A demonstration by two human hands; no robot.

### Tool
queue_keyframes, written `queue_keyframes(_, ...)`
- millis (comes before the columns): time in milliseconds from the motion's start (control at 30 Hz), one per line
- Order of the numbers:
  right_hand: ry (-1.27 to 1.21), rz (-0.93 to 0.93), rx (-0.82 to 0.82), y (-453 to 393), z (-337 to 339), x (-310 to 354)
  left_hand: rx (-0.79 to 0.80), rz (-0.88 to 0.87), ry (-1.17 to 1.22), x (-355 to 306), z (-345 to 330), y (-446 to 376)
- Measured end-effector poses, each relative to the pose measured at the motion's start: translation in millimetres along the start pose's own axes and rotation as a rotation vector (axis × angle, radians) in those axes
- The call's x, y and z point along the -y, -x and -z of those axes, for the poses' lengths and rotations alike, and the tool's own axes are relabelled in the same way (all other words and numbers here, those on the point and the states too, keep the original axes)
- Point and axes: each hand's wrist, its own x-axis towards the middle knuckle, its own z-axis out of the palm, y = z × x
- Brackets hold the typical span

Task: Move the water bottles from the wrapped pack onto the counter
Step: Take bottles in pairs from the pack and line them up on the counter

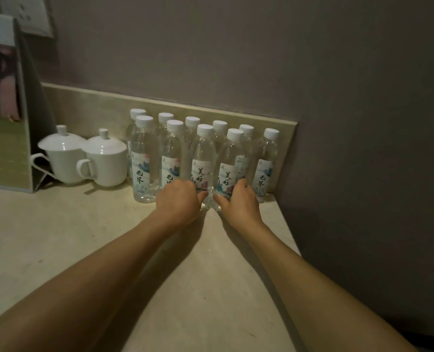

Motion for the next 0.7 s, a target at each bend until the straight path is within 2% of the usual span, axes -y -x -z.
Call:
queue_keyframes(367, 0.004, -0.004, 0.028, 2.0, 1.1, 3.4, -0.027, -0.011, 0.026, 4.2, -1.2, 0.9)
queue_keyframes(700, 0.020, -0.042, 0.063, -0.4, 4.7, 9.9, 0.022, -0.034, 0.062, 7.0, -3.9, -2.4)
